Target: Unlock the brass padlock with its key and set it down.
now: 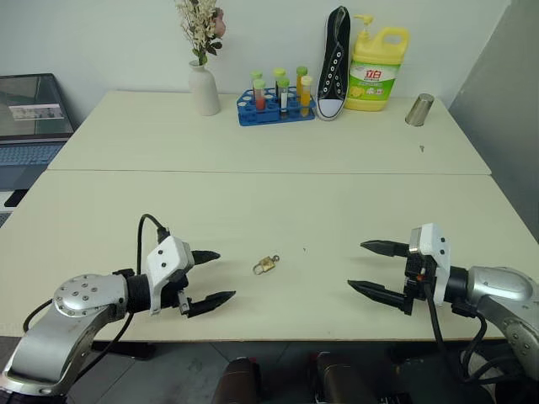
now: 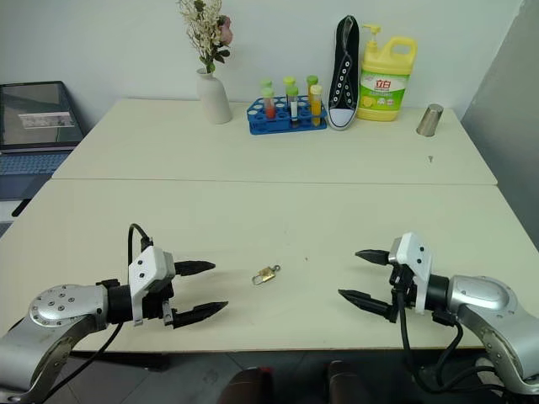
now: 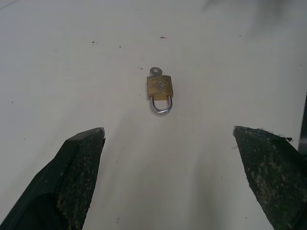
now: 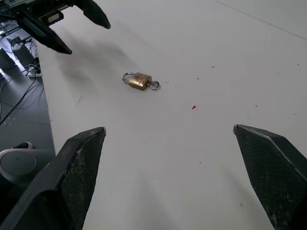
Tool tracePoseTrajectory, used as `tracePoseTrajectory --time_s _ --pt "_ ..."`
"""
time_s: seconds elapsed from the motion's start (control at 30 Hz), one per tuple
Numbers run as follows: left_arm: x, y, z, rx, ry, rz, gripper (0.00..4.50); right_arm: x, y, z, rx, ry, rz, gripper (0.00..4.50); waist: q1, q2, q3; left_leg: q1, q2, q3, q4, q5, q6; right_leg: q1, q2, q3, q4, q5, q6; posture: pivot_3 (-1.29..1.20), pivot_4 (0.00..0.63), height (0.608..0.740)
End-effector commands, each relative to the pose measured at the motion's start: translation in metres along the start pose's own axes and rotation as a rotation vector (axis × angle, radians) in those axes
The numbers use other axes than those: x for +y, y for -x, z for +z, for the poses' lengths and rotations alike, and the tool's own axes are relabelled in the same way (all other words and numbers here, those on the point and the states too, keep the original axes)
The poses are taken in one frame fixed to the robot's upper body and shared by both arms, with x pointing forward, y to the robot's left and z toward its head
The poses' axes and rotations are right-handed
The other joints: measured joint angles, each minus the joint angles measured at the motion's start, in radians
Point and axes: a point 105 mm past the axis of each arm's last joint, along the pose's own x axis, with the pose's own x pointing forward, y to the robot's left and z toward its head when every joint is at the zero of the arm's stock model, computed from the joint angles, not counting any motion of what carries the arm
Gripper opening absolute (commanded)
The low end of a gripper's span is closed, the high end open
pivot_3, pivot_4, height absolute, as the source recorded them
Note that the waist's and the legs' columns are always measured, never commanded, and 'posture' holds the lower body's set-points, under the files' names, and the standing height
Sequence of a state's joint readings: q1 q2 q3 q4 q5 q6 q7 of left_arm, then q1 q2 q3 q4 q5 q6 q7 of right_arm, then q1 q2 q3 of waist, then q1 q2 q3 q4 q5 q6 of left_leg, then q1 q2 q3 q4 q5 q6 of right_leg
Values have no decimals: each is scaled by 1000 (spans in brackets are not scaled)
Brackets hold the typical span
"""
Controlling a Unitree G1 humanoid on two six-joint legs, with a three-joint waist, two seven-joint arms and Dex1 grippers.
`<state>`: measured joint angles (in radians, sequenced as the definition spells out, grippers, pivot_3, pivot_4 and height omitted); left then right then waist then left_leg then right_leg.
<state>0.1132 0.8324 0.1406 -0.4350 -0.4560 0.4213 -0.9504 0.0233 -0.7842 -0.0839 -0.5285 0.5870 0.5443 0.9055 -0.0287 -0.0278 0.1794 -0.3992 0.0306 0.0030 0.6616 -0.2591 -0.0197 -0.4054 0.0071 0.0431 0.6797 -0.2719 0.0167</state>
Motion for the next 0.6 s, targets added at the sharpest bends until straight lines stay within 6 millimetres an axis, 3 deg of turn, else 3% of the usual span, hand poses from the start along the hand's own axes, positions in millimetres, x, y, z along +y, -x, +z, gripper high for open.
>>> tracePoseTrajectory --time_s 0.03,0.2,0.6 --pt "-2 1 6 -18 -41 -3 4500 3 0 3 -16 37 18 4460 0 0 0 0 0 0 0 0 0 0 0 0 0 0 0 0 150 740" --pt "-2 0 5 -6 -50 -3 4500 4 -2 3 -16 39 24 4460 0 0 0 0 0 0 0 0 0 0 0 0 0 0 0 0 150 740" --pt "7 -39 1 53 -88 29 4500 12 -16 11 -23 36 3 4460 0 0 0 0 0 -1 0 0 0 0 1 0 0 0 0 0 150 740"
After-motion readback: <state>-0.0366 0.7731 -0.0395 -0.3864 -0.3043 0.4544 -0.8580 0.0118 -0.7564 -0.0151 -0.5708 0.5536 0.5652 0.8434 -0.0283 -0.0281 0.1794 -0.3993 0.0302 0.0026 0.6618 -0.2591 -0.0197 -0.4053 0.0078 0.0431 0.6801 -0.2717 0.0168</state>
